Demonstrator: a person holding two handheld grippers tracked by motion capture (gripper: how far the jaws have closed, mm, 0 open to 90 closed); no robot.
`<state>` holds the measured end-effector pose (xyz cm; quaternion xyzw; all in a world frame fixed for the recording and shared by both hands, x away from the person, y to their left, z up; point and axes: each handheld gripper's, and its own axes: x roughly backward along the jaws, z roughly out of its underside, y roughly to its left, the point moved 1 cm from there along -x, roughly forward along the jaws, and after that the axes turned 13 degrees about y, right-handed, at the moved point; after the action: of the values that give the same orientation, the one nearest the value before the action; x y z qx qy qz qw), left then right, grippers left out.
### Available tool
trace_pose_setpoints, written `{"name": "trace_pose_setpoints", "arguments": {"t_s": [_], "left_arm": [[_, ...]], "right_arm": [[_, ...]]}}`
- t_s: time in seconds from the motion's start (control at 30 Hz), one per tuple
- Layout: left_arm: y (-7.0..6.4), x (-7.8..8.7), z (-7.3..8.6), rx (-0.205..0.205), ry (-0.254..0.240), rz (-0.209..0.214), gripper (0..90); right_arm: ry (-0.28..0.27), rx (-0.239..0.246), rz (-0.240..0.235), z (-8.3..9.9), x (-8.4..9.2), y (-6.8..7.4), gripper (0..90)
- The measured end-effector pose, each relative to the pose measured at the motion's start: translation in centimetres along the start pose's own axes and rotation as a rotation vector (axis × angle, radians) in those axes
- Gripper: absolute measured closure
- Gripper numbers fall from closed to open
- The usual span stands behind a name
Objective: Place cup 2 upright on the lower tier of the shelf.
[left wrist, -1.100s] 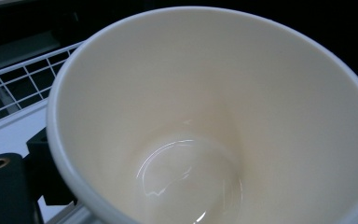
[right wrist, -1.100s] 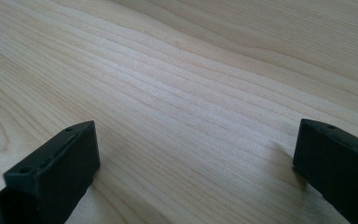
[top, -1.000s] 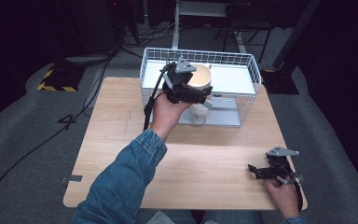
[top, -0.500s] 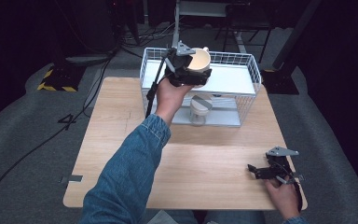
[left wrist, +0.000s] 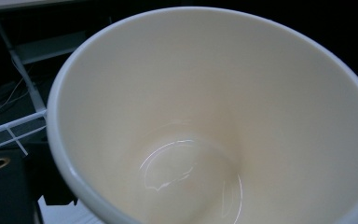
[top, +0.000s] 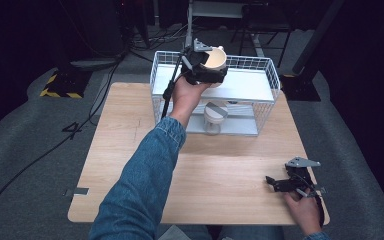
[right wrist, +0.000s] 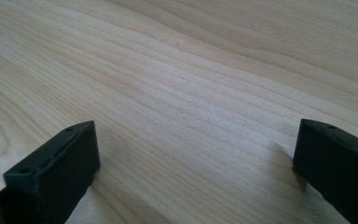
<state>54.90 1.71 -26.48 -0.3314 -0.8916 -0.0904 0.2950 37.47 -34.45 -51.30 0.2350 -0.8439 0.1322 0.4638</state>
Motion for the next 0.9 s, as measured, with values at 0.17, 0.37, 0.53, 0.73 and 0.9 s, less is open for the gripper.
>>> {"name": "trace_pose_setpoints", "arguments": {"t_s": [0.17,0.37,0.53,0.73,0.9], "left_arm": [[0.2,-0.9,-0.1,0.006,0.026,-0.013,9.3],[0.4,-2.2,-0.1,0.03,0.053,0.002,9.3],[0.3,-3.0,0.0,0.037,0.076,0.012,9.3],[0.2,-3.4,0.1,0.039,0.091,0.012,9.3],[0.1,-3.7,0.2,0.035,0.096,0.003,9.3]], "right_arm": [[0.0,0.0,0.0,0.0,0.0,0.0,0.3],[0.0,0.0,0.0,0.0,0.0,0.0,0.3],[-0.001,-0.002,0.0,0.0,0.0,0.0,0.3],[0.0,0.0,0.0,0.0,0.0,0.0,0.3],[0.0,0.0,0.0,0.0,0.0,0.0,0.3]]}}
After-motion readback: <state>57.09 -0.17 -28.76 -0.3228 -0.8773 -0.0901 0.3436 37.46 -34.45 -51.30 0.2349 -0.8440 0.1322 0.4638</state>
